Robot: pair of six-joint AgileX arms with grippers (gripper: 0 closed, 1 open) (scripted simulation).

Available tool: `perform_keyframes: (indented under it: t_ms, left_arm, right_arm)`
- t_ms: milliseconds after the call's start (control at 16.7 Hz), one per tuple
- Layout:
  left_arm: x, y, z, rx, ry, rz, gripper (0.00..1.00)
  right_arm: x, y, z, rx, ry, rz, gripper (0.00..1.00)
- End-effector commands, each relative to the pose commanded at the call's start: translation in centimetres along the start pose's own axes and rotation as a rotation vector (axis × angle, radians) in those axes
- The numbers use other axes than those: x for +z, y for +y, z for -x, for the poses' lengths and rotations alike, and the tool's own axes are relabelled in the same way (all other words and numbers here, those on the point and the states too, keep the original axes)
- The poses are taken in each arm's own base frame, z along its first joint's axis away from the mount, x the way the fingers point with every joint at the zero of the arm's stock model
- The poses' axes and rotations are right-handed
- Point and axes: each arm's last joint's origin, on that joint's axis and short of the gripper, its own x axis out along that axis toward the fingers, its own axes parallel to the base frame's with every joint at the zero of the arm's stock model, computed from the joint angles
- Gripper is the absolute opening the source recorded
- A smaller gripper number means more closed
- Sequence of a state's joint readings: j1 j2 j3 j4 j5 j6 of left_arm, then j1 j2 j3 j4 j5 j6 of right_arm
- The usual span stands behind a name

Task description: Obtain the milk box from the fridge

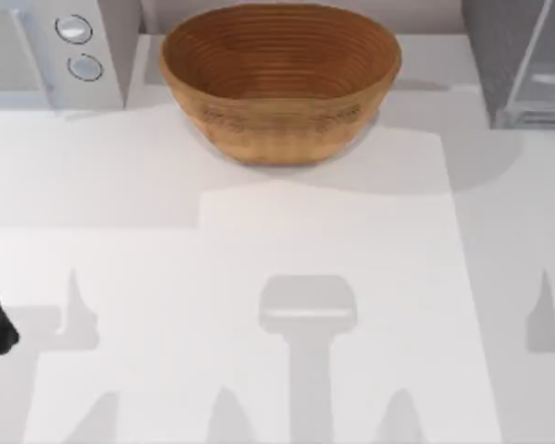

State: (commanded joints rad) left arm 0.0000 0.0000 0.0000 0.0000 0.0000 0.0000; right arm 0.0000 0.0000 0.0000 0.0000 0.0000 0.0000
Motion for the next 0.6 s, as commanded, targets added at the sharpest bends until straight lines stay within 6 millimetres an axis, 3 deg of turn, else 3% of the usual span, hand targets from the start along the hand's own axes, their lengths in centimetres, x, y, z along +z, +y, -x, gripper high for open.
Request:
perform_keyframes:
  t_ms: [300,600]
  left_arm:
    - [0.0,0.0,0.0,0.000,0.000,0.000,1.00]
    - [0.0,0.0,0.0,0.000,0.000,0.000,1.00]
  right_arm:
    - [0.4,-0.2,-0.3,0.000,-0.010,0.002,1.00]
    - [1.9,-1.3,-2.4,-0.007,-0.041,0.011,1.00]
